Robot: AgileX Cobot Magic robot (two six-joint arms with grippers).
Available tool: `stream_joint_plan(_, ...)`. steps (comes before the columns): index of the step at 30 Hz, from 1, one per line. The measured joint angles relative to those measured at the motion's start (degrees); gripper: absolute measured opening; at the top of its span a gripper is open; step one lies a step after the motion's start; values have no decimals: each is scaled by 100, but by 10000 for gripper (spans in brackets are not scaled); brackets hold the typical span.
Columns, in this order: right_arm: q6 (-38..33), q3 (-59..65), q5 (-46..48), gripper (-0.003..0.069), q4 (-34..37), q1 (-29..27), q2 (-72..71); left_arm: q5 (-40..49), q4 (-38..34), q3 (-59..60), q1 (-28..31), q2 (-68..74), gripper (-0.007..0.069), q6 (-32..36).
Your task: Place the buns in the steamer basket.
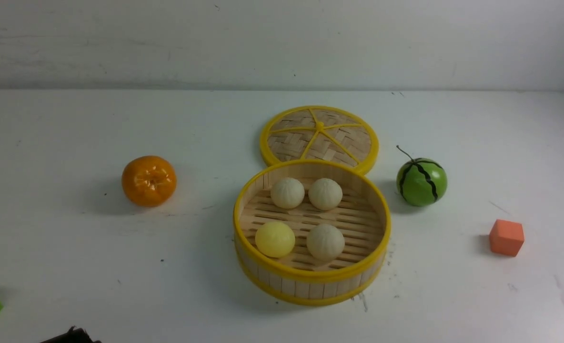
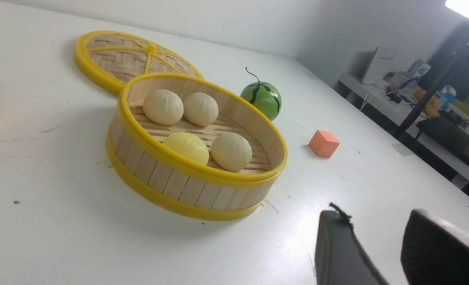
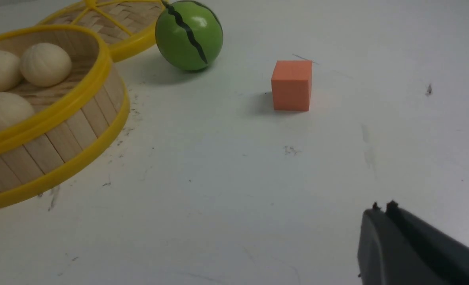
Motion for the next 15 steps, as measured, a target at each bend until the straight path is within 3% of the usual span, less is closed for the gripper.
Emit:
stream_joint_plan(7,0,0,0,3,0,0,0,-880,155,215,277,-39,237,257)
stream_joint_plan(11,0,0,2,3,0,0,0,-1047,202,562,1360,-301,237,236)
stream_joint_plan(15,0,0,2,3,0,0,0,-493,685,826,2399,-939,200,-203)
